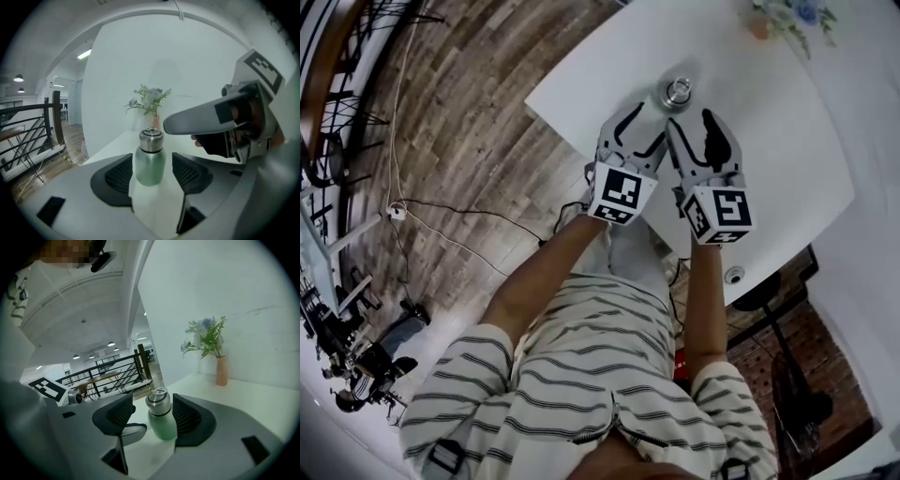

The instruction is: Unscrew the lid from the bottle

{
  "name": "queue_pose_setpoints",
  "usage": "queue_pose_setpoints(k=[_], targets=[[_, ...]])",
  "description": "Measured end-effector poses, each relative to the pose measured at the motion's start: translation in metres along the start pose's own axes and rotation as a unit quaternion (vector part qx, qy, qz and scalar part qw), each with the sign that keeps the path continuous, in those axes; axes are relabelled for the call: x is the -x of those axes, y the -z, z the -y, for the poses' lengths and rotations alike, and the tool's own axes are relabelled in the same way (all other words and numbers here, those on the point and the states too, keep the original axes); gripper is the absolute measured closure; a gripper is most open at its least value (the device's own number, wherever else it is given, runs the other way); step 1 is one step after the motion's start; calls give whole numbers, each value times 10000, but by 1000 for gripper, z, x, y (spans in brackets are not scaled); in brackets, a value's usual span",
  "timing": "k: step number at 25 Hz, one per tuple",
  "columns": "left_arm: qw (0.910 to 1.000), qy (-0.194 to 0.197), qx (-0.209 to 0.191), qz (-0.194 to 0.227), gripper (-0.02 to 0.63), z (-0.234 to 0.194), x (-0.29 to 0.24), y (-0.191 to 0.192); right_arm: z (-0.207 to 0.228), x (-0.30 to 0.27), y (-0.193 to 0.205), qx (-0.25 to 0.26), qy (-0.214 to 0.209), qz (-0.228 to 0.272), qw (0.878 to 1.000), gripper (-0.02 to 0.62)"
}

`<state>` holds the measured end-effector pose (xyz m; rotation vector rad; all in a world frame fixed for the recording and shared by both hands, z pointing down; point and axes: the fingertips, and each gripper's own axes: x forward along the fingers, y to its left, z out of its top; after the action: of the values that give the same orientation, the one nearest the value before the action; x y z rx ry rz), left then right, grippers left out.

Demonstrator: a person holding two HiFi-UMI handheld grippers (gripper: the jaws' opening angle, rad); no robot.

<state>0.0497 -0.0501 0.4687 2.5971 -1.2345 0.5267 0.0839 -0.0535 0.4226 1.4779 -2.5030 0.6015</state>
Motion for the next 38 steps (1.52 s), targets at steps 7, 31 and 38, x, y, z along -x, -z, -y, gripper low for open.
queue_pose_setpoints(k=[7, 31, 38], targets=[[9992, 289, -157, 235, 295, -4, -24, 4, 6, -26, 11, 135, -179, -216, 9995, 302], [9954, 733, -512, 351, 301, -5, -59, 4, 12, -60, 17, 418, -157, -428, 9981, 348], [9949, 754, -531, 397, 301, -6, -60, 7, 14, -60, 18, 481, -215, -448, 9976, 342]])
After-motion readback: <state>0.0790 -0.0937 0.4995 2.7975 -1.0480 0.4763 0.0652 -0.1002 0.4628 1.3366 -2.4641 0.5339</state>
